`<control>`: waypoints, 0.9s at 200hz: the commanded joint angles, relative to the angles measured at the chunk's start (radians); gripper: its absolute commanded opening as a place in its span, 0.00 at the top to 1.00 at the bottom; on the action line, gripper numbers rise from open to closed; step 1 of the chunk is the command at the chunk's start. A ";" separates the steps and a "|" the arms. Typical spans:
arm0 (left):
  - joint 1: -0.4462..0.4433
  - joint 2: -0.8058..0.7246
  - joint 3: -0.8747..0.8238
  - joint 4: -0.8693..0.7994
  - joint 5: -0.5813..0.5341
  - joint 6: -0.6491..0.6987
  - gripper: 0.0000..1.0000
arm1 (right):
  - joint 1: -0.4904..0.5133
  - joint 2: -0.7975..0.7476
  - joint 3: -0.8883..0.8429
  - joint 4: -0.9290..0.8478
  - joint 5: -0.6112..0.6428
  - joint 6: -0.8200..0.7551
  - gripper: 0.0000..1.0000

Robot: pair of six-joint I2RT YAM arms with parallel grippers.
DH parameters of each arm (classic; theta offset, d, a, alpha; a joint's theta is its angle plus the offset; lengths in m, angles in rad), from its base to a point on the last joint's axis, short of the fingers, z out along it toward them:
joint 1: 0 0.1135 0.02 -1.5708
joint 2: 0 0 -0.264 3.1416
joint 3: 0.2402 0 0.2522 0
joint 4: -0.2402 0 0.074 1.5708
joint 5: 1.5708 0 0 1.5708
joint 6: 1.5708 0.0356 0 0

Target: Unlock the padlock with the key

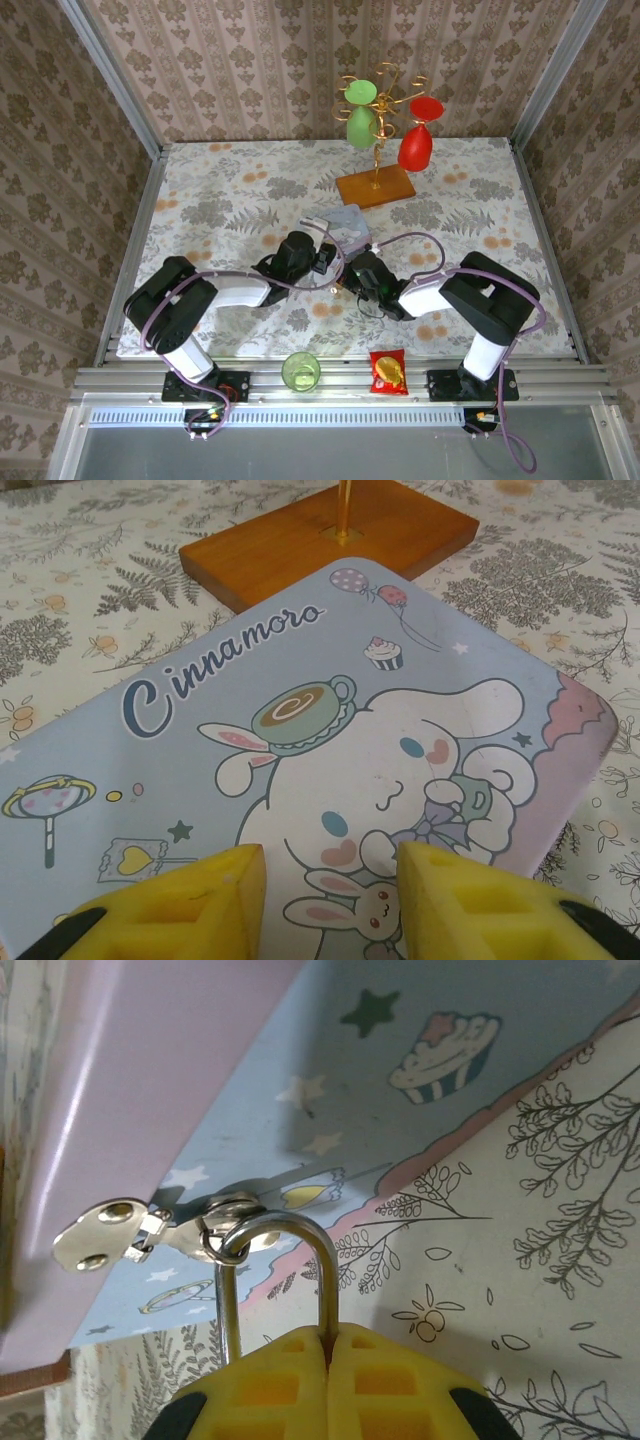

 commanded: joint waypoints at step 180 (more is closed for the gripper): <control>0.055 0.055 -0.159 -0.012 0.068 0.025 0.63 | -0.121 -0.047 -0.037 0.077 0.086 0.152 1.00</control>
